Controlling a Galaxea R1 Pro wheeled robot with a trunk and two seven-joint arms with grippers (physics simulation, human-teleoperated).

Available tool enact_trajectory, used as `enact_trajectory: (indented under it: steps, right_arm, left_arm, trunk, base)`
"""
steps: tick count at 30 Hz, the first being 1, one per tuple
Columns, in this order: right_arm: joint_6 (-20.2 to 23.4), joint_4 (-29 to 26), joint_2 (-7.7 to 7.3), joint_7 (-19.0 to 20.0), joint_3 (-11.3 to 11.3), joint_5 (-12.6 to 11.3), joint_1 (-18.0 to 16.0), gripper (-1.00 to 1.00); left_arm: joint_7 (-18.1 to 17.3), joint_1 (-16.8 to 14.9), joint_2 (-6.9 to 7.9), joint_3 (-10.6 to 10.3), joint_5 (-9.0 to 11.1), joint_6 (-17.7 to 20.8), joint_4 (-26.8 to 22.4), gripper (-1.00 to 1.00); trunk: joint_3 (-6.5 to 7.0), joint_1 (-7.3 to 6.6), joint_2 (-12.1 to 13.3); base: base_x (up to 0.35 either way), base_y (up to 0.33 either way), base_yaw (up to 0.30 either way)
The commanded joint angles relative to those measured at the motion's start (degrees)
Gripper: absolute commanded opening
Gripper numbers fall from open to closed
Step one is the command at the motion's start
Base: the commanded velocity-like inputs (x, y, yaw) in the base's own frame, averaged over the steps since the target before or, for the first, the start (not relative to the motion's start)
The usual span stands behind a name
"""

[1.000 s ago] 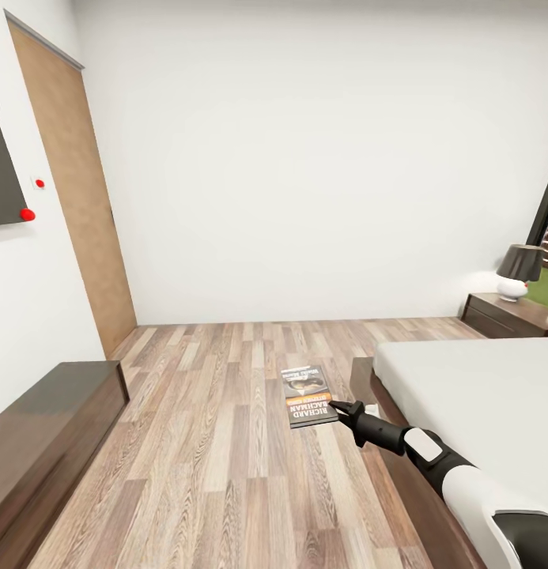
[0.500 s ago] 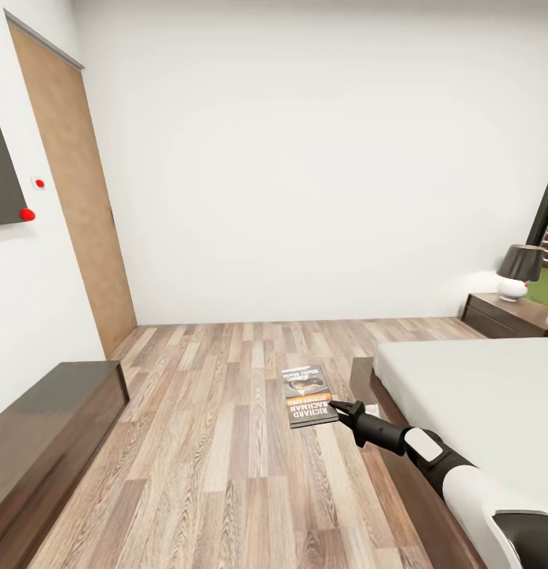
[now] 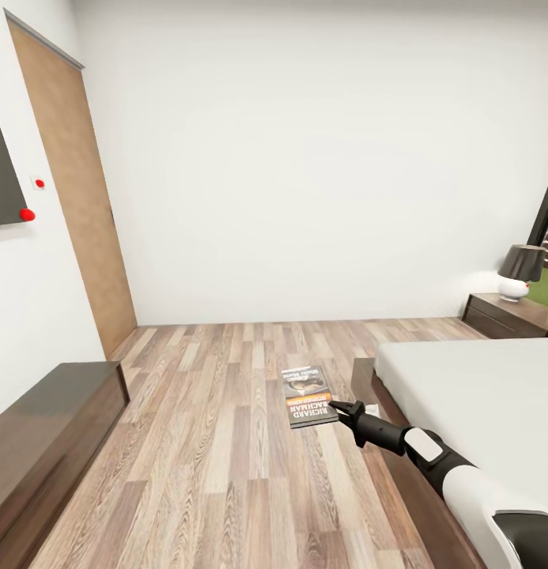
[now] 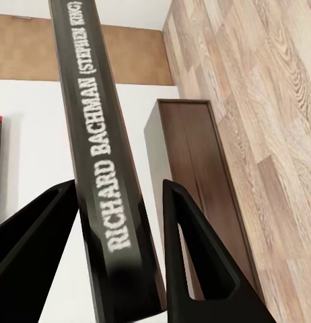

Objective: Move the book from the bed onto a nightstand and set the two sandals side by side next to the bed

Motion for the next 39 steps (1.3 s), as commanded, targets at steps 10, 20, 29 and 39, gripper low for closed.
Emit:
enact_trajectory:
  steps: [10, 20, 29, 39]
  right_arm:
    - [0.2, 0.0, -0.03, 0.1, 0.2, -0.3, 0.0, -1.0]
    - [0.2, 0.0, -0.03, 0.1, 0.2, -0.3, 0.0, -1.0]
    - [0.2, 0.0, -0.03, 0.1, 0.2, -0.3, 0.0, -1.0]
    - [0.2, 0.0, -0.03, 0.0, 0.2, -0.3, 0.0, -1.0]
  left_arm:
    - [-0.5, 0.0, -0.11, 0.0, 0.5, 0.9, 0.1, 1.0]
    - [-0.5, 0.0, -0.13, 0.0, 0.5, 1.0, 0.1, 1.0]
    - [-0.5, 0.0, -0.42, -0.1, 0.4, 1.0, 0.1, 1.0]
    - [-0.5, 0.0, -0.73, -0.1, 0.4, 1.0, 0.1, 1.0]
  trunk:
    - [-0.06, 0.01, 0.0]
    - [-0.06, 0.01, 0.0]
    - [-0.06, 0.01, 0.0]
    - [-0.06, 0.01, 0.0]
  base:
    - [0.139, 0.114, 0.0]
    - [0.175, 0.106, 0.0]
    - [0.177, 0.038, 0.0]
    - [0.175, 0.004, 0.0]
